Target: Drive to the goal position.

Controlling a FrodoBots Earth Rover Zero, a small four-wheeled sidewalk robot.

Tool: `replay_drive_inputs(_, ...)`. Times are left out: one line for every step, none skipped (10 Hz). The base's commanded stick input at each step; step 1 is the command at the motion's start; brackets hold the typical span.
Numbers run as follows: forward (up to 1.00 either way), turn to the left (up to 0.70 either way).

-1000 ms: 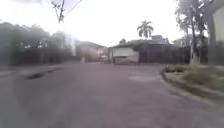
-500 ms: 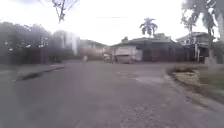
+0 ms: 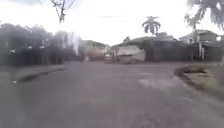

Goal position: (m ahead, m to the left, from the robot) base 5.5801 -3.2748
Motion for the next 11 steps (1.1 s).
replay_drive_inputs(1.00, -0.40)
replay_drive_inputs(1.00, -0.40)
replay_drive_inputs(1.00, -0.40)
replay_drive_inputs(1.00, -0.29)
replay_drive_inputs(1.00, -0.16)
replay_drive_inputs(1.00, -0.07)
replay_drive_inputs(1.00, 0.00)
replay_drive_inputs(1.00, 0.00)
replay_drive_inputs(1.00, 0.00)
replay_drive_inputs(1.00, 0.00)
replay_drive_inputs(1.00, 0.00)
